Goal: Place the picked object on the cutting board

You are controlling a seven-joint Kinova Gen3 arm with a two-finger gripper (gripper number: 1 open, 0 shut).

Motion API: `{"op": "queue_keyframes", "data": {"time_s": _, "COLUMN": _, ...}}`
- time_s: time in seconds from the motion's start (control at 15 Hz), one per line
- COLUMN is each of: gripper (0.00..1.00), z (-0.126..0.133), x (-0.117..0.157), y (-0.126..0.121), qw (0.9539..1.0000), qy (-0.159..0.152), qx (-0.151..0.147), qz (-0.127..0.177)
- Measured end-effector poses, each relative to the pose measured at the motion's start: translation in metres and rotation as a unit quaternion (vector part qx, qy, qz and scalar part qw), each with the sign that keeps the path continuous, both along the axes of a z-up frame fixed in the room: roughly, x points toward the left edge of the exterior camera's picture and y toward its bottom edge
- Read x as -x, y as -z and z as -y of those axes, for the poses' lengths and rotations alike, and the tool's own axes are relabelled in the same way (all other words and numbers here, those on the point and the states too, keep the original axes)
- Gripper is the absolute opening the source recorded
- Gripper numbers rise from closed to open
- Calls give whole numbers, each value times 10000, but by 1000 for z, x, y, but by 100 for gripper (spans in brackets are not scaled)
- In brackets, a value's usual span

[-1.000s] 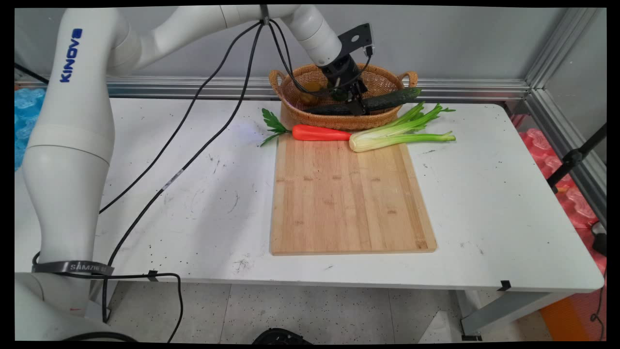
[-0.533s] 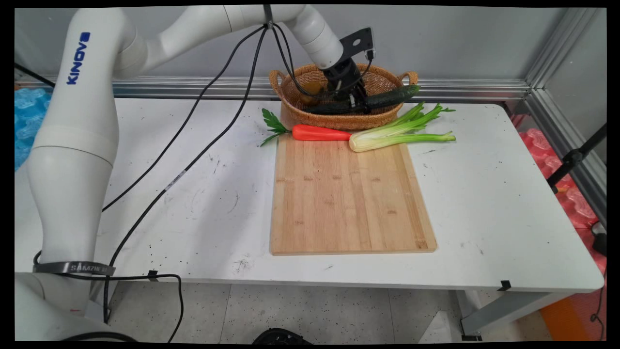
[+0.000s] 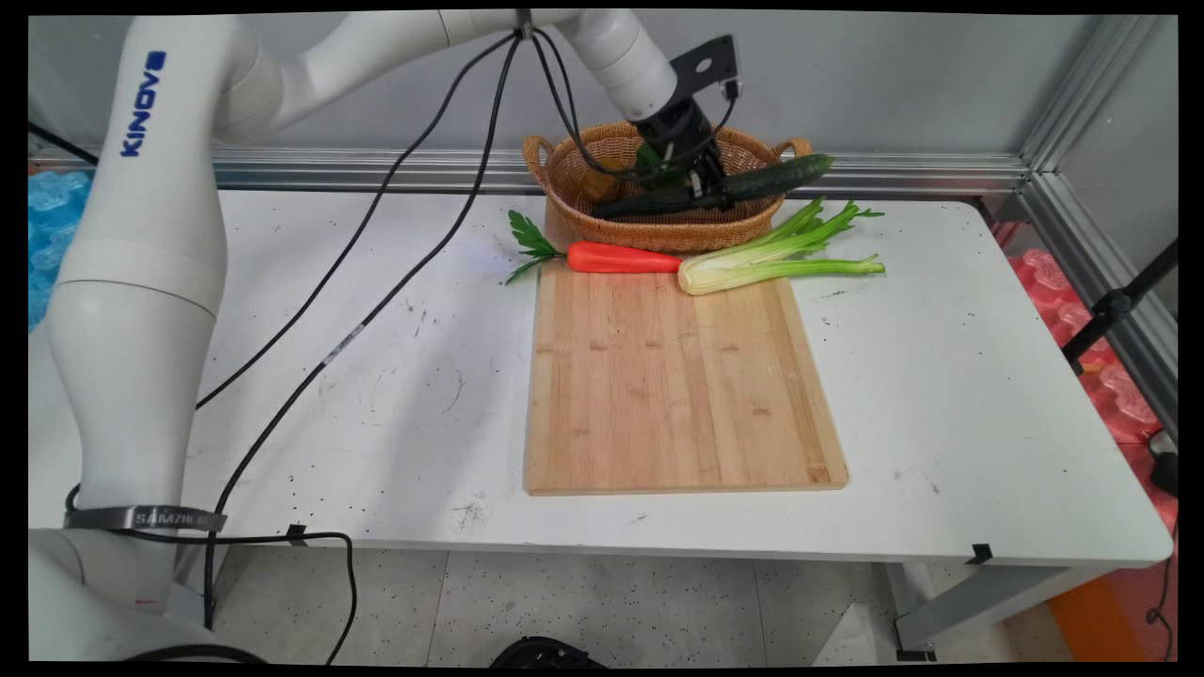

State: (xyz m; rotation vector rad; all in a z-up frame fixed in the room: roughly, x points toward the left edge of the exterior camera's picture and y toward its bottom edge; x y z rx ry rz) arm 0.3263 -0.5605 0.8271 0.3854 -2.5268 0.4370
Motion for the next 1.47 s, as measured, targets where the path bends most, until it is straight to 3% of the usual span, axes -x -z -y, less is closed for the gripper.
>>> {"op": "queue_keyframes", "data": {"time_s": 0.47, "gripper": 0, "z": -40, "x": 33, "y": -57, "qw": 9998, "qy": 178, "qx": 62, "qz": -102}}
{"op": "queue_keyframes", "data": {"time_s": 0.73, "gripper": 0, "z": -74, "x": 53, "y": -80, "qw": 9997, "qy": 228, "qx": -59, "qz": -64}}
{"op": "queue_keyframes", "data": {"time_s": 1.07, "gripper": 0, "z": -118, "x": 73, "y": -91, "qw": 9991, "qy": 265, "qx": -342, "qz": -1}}
{"op": "queue_keyframes", "data": {"time_s": 1.47, "gripper": 0, "z": -164, "x": 85, "y": -86, "qw": 9973, "qy": 140, "qx": -727, "qz": 27}}
